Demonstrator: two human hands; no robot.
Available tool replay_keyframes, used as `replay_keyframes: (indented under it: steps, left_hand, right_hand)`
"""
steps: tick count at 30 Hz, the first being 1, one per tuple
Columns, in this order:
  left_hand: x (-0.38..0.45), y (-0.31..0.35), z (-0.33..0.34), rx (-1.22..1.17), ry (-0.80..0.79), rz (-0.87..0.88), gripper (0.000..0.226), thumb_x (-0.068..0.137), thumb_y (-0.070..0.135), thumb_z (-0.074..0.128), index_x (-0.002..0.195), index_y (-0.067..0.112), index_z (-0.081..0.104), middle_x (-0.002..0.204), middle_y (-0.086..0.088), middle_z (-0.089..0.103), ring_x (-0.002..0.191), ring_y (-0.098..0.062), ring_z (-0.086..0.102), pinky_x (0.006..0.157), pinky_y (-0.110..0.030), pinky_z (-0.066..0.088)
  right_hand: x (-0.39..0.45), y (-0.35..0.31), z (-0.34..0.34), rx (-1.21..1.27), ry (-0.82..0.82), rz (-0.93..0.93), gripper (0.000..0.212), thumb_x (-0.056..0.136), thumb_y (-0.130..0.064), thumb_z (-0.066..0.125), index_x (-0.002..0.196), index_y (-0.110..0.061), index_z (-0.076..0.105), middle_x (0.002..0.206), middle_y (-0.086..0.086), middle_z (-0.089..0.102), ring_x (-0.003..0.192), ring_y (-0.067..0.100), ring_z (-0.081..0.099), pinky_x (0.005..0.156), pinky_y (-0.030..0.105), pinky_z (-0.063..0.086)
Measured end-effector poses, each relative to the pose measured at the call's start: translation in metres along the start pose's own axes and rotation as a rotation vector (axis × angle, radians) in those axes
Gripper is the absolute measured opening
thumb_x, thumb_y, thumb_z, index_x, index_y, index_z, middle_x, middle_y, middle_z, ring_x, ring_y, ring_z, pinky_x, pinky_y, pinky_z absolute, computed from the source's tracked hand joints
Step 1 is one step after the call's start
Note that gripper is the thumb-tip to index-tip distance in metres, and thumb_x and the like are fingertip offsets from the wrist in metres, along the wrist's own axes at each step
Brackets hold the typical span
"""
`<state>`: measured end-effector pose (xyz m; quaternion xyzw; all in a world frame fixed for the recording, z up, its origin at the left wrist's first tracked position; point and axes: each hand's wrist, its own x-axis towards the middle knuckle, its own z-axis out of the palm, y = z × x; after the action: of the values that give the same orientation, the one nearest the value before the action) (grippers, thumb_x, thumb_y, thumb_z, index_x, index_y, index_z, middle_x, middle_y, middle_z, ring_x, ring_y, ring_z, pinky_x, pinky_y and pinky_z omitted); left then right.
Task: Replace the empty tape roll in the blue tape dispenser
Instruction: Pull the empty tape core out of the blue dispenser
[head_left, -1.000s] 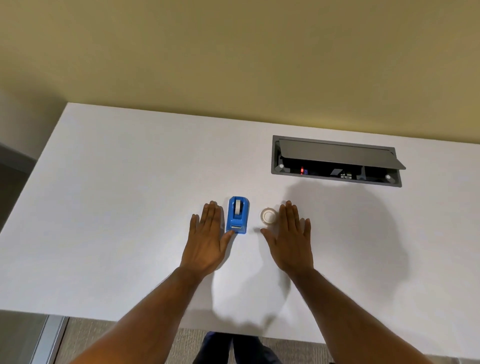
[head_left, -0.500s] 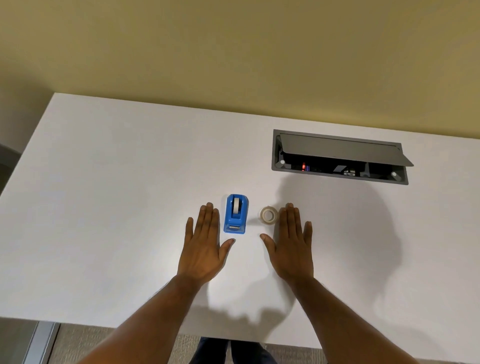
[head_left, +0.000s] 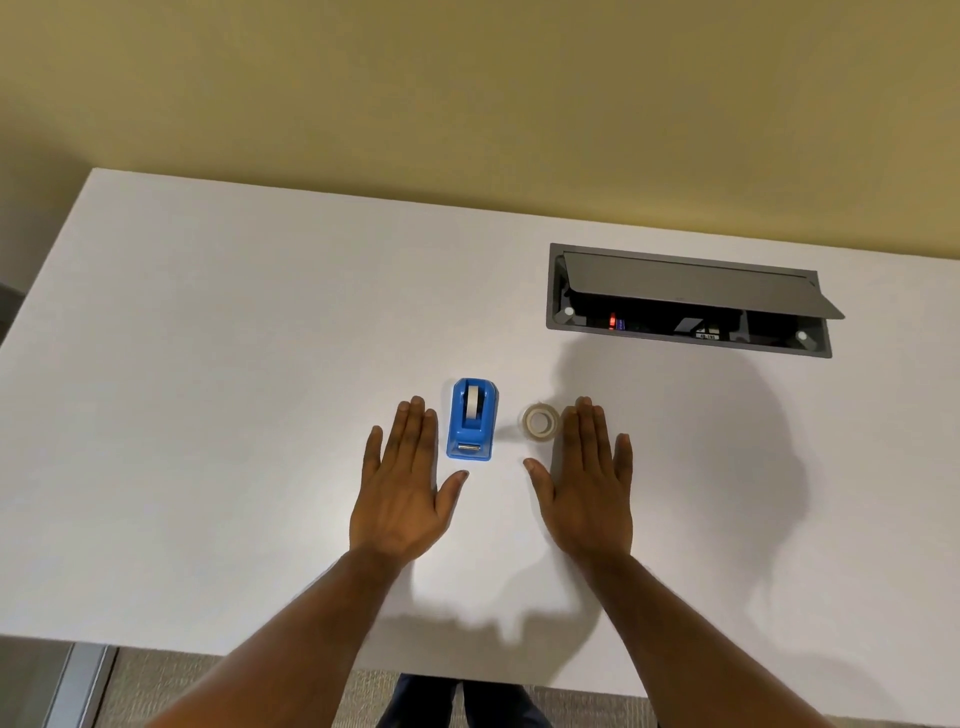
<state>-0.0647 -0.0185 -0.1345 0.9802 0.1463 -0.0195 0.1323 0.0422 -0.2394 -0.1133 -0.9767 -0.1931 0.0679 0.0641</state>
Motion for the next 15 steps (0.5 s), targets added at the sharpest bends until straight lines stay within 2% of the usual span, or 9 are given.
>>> replay_keyframes:
  steps: [5, 9, 12, 15]
  left_hand:
    - [0.002, 0.005, 0.003, -0.019, 0.021, -0.053, 0.091, 0.096, 0.073, 0.031, 0.163, 0.016, 0.011, 0.173, -0.002, 0.007, 0.159, -0.016, 0.000, 0.128, -0.050, 0.009]
    - [0.007, 0.018, 0.002, -0.057, 0.030, -0.101, 0.097, 0.093, 0.079, 0.028, 0.163, 0.016, 0.006, 0.172, -0.003, 0.010, 0.159, -0.016, 0.000, 0.127, -0.052, 0.005]
    - [0.013, 0.029, 0.002, -0.079, 0.023, -0.129, 0.099, 0.091, 0.082, 0.024, 0.163, 0.017, 0.006, 0.172, -0.002, 0.011, 0.159, -0.016, 0.000, 0.127, -0.052, 0.002]
    - [0.016, 0.037, 0.003, -0.122, 0.046, -0.169, 0.098, 0.090, 0.084, 0.026, 0.162, 0.018, 0.014, 0.170, -0.001, 0.019, 0.159, -0.016, 0.004, 0.128, -0.053, 0.003]
  right_hand:
    - [0.002, -0.001, -0.003, 0.076, 0.039, 0.006, 0.080, 0.098, -0.066, 0.026, 0.157, -0.014, 0.017, 0.167, 0.005, 0.020, 0.155, 0.022, 0.013, 0.125, 0.049, 0.014]
    - [0.009, -0.014, -0.014, 0.297, 0.134, 0.018, 0.076, 0.095, -0.063, 0.039, 0.151, -0.012, 0.031, 0.155, 0.008, 0.041, 0.146, 0.025, 0.035, 0.121, 0.045, 0.029]
    - [0.018, -0.031, -0.022, 0.406, 0.190, -0.024, 0.070, 0.092, -0.052, 0.058, 0.147, -0.014, 0.036, 0.149, 0.007, 0.048, 0.139, 0.023, 0.042, 0.116, 0.035, 0.032]
    - [0.030, -0.043, -0.030, 0.459, 0.140, -0.141, 0.062, 0.092, -0.039, 0.066, 0.143, -0.014, 0.042, 0.146, 0.004, 0.051, 0.135, 0.020, 0.047, 0.114, 0.036, 0.038]
